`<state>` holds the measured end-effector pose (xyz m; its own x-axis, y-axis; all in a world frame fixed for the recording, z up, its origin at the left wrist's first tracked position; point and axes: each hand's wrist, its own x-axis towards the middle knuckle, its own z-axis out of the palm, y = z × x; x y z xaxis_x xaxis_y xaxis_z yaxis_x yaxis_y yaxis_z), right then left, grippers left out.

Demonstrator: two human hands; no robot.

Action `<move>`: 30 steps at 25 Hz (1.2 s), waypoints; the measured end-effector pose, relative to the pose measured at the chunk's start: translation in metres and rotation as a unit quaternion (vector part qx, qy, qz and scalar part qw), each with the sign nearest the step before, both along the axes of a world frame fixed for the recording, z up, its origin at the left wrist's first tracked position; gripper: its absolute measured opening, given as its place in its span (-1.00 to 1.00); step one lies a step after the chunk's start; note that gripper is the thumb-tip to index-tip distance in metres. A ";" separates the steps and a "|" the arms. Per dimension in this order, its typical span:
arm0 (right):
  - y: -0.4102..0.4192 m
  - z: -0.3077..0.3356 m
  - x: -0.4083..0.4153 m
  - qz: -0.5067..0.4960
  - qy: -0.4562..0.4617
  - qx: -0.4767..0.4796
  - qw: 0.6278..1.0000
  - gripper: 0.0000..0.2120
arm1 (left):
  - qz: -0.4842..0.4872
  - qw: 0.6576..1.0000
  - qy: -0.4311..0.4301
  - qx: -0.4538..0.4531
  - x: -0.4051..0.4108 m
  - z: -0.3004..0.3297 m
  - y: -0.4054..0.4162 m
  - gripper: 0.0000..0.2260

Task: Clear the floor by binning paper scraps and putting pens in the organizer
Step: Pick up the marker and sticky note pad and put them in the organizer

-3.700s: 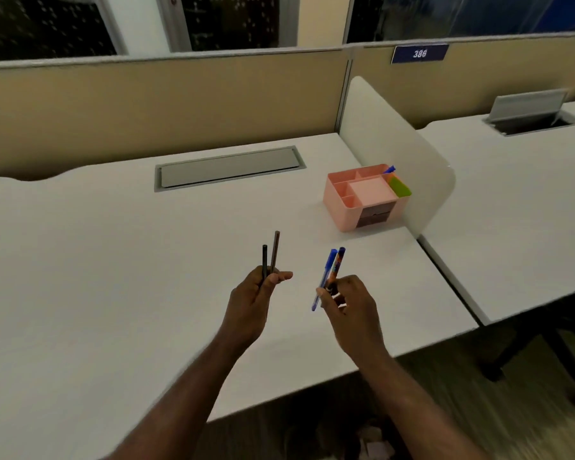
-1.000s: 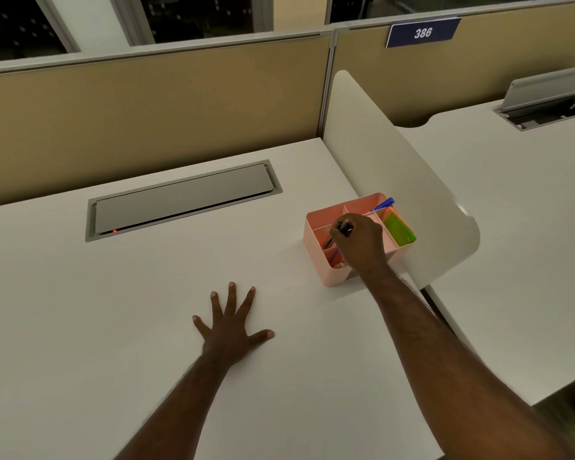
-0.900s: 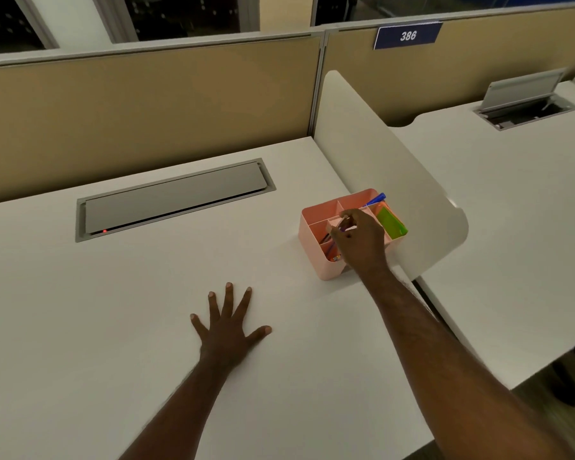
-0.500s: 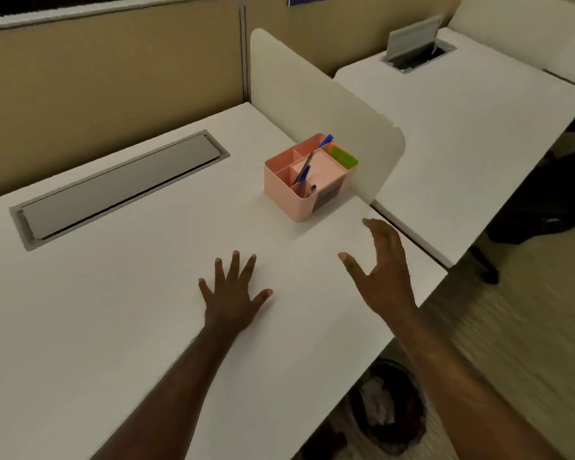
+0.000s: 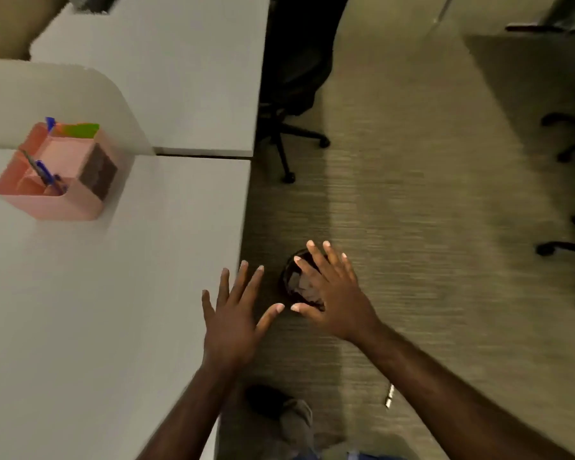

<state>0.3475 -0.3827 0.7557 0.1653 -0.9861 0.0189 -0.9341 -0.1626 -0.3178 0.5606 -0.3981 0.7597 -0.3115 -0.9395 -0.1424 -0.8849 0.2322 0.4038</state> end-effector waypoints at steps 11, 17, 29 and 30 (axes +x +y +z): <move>0.295 -0.084 -0.169 -0.287 -0.025 0.063 0.956 -0.27 | -0.211 0.976 0.006 0.062 -0.193 -0.062 0.172 -0.41; 0.422 -0.177 -0.220 -0.427 -0.063 0.094 0.897 -0.32 | -0.321 0.944 -0.049 0.056 -0.267 -0.163 0.243 -0.44; 0.545 -0.491 -0.229 -0.576 -0.140 0.119 0.796 -0.37 | -0.485 0.865 -0.085 0.095 -0.404 -0.501 0.325 -0.46; 0.554 -0.523 -0.226 -0.586 -0.144 0.123 0.788 -0.37 | -0.480 0.867 -0.089 0.100 -0.407 -0.537 0.331 -0.46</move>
<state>0.1213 0.1713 0.2326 -0.8384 -0.4369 -0.3258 -0.2796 0.8579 -0.4310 0.1538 -0.0672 0.2232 -0.8928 -0.2101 -0.3984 -0.3746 0.8374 0.3979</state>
